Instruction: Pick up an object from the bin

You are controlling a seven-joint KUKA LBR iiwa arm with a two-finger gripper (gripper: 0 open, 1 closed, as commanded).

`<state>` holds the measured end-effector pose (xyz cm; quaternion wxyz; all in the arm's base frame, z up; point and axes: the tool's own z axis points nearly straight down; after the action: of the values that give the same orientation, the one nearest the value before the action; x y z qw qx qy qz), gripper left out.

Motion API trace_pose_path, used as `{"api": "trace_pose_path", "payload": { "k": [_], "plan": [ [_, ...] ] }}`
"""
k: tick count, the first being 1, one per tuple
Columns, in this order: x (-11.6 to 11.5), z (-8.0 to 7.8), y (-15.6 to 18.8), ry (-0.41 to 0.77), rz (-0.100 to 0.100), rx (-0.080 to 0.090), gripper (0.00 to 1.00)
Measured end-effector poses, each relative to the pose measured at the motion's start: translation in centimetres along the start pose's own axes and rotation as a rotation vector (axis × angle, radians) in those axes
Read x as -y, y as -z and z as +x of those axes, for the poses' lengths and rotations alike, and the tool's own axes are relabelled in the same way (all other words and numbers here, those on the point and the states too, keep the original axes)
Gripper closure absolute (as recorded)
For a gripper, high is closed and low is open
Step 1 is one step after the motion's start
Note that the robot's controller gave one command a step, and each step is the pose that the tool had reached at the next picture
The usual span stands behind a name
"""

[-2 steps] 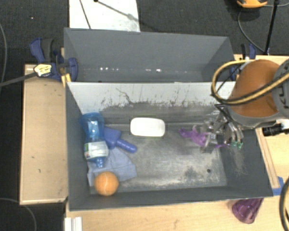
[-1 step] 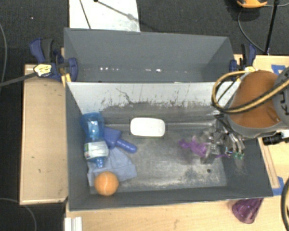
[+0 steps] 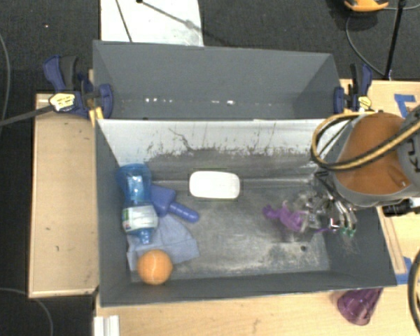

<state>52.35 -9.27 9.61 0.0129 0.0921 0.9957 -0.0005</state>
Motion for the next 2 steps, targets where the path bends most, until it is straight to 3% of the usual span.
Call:
{"api": "trace_pose_path", "payload": {
  "k": [1,2],
  "plan": [
    [-0.9,0.5,2.8,0.001,0.000,-0.022,1.00],
    [-0.1,-0.2,4.4,-0.010,0.000,0.008,1.00]
  ]
}}
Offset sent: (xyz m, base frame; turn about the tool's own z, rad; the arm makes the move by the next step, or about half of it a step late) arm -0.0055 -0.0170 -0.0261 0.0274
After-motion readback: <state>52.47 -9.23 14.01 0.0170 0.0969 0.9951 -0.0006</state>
